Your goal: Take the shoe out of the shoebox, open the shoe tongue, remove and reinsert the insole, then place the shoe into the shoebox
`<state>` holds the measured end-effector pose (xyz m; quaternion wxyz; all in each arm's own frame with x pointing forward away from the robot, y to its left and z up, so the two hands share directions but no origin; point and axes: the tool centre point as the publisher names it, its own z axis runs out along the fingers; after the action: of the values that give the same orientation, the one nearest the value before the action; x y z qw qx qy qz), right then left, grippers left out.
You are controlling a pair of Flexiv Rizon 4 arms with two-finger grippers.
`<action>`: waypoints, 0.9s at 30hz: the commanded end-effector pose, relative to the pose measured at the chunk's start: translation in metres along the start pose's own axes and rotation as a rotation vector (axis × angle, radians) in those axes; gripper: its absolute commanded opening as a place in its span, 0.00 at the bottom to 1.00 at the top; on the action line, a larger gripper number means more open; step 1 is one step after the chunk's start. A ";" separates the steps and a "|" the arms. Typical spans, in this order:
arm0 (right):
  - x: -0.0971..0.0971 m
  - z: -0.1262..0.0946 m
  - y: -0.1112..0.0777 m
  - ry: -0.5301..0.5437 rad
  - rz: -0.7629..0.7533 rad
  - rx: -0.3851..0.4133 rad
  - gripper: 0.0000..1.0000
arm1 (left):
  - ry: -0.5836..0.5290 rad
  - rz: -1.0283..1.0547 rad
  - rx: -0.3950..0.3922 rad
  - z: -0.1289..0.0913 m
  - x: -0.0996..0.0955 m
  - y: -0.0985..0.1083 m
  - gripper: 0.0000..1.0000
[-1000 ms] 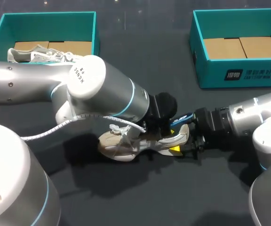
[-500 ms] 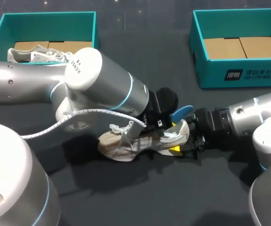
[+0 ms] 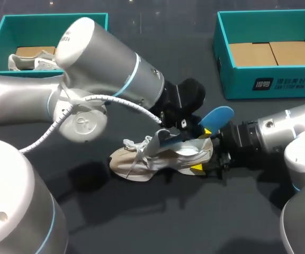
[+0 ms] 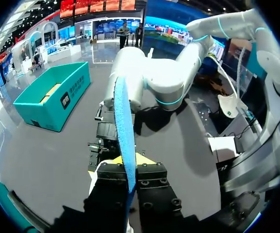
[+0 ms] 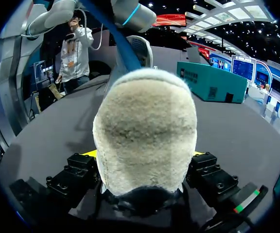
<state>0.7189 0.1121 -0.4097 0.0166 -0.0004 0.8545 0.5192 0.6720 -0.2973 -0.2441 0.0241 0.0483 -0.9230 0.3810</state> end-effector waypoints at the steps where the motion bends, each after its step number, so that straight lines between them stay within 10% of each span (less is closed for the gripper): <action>1: 0.001 0.001 0.000 -0.003 0.000 0.003 0.00 | 0.001 0.002 0.001 -0.025 0.003 0.007 0.00; 15: 0.001 0.001 0.000 -0.003 0.000 0.003 0.00 | 0.001 0.002 0.001 -0.025 0.003 0.007 0.00; 27: 0.001 0.001 0.000 -0.003 0.000 0.003 0.00 | 0.051 -0.077 0.424 -0.137 0.064 -0.054 0.00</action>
<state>0.7189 0.1120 -0.4097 0.0166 -0.0003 0.8545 0.5192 0.6393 -0.2950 -0.1320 0.0507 0.0654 -0.8563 0.5098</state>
